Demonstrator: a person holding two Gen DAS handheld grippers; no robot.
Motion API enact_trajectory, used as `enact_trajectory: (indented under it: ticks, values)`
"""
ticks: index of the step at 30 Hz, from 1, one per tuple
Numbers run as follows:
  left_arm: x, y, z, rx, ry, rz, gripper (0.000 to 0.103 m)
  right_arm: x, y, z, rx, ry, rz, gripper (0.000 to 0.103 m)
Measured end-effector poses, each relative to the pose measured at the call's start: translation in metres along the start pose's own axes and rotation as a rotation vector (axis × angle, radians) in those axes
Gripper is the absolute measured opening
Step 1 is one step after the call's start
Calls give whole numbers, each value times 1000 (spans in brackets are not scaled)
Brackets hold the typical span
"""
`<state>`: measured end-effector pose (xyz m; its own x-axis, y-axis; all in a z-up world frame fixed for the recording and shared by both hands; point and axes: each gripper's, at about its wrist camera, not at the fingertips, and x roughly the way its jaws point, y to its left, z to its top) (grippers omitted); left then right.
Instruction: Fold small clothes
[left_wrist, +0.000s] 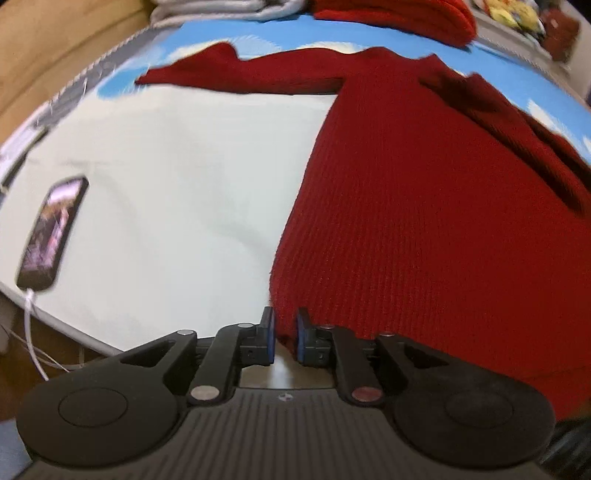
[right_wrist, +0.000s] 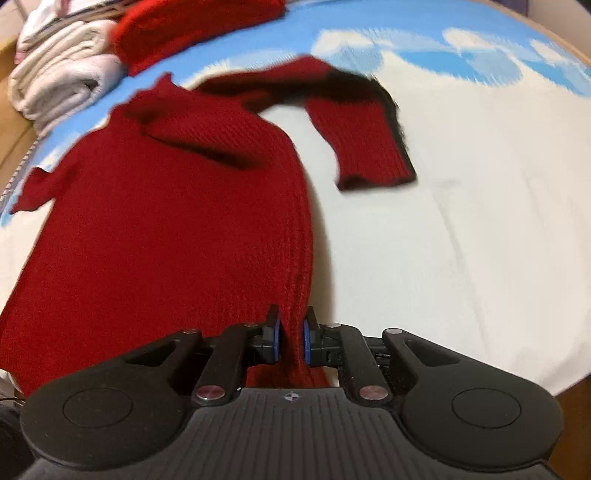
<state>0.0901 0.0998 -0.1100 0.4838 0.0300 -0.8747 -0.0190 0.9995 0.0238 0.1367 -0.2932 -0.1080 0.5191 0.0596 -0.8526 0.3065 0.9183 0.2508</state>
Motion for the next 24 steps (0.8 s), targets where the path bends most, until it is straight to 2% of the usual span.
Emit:
enact_trajectory:
  ticks: [1, 2, 3, 4, 5, 7, 9, 10, 11, 12, 13, 14, 17, 20, 21, 22, 23, 24]
  values:
    - [3, 1, 4, -23, -3, -20, 37, 1, 1, 1, 7, 2, 4, 14]
    - [3, 2, 11, -42, -10, -31, 66, 1, -2, 1, 18, 5, 11, 15]
    - [2, 5, 15, -62, -23, -36, 85, 2, -4, 0, 31, 9, 12, 17]
    - [1, 6, 18, -80, -48, -31, 87, 5, -5, 2, 44, 15, 13, 28]
    - [1, 7, 21, -93, -75, -26, 87, 6, -9, 4, 55, 27, 10, 36]
    - [9, 2, 31, -78, -72, -39, 91, 10, -9, 9, 53, 40, 16, 43]
    - [30, -3, 35, -57, -7, -32, 91, 11, -4, 9, 26, 39, 23, 46]
    - [41, -6, 35, -47, 30, -28, 85, 11, -2, 7, 11, 39, 23, 46]
    - [52, -10, 32, -40, 68, -34, 60, 11, 0, 7, -5, 37, 18, 34]
    - [50, -13, 29, -43, 47, -45, 40, 12, 2, 7, -15, 31, 13, 20]
    - [46, -17, 28, -27, 34, -59, 21, 14, 3, 7, -23, 30, 15, 12]
    - [39, -22, 26, -1, 30, -73, 20, 13, 3, 6, -26, 25, 17, 12]
    - [17, -35, 12, 89, -21, -24, 20, 5, 3, 5, -48, 2, 31, 11]
    - [11, -27, 0, 60, 11, -57, 21, -10, 0, 3, -64, -19, 58, 11]
    - [10, -26, -2, 49, 25, -66, 24, -11, -2, 2, -66, -13, 65, 11]
    - [13, -23, -5, 48, 34, -61, 30, -7, -4, 2, -59, 6, 62, 12]
    - [13, -22, -5, 46, 34, -49, 47, 0, -6, 2, -47, 33, 44, 14]
    - [13, -17, -3, 26, 25, -26, 69, 7, -9, 2, -29, 57, 8, 19]
